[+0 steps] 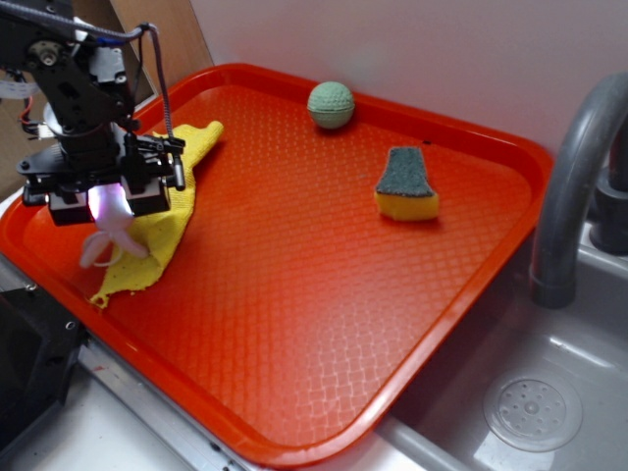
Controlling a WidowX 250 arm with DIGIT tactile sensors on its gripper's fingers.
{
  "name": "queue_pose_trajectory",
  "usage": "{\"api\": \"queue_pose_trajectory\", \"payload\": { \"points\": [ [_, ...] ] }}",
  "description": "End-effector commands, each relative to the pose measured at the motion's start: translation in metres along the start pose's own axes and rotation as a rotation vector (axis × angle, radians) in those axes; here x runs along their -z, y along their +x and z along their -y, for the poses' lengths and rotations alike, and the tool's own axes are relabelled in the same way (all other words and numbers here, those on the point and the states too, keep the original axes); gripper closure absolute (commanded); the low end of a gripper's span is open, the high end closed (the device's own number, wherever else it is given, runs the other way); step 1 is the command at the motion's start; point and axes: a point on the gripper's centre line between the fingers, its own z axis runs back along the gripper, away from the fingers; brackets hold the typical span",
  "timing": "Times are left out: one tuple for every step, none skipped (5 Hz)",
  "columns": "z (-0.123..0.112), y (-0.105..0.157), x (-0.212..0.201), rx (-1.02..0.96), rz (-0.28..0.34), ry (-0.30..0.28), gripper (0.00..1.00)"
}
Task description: Grab the pink bunny.
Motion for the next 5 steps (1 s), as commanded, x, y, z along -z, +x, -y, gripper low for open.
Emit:
{"api": "queue_pose_trajectory", "payload": {
  "points": [
    [0.017,0.024,-0.080,0.442,-0.033,-0.240,1.00],
    [0.024,0.024,-0.113,0.665,-0.031,-0.377,1.00],
    [0.030,0.029,-0.140,0.784,-0.080,-0.494,1.00],
    [0.031,0.036,-0.155,0.835,-0.049,-0.539,1.00],
    [0.041,0.051,-0.141,0.892,-0.136,-0.567,1.00]
  ]
}}
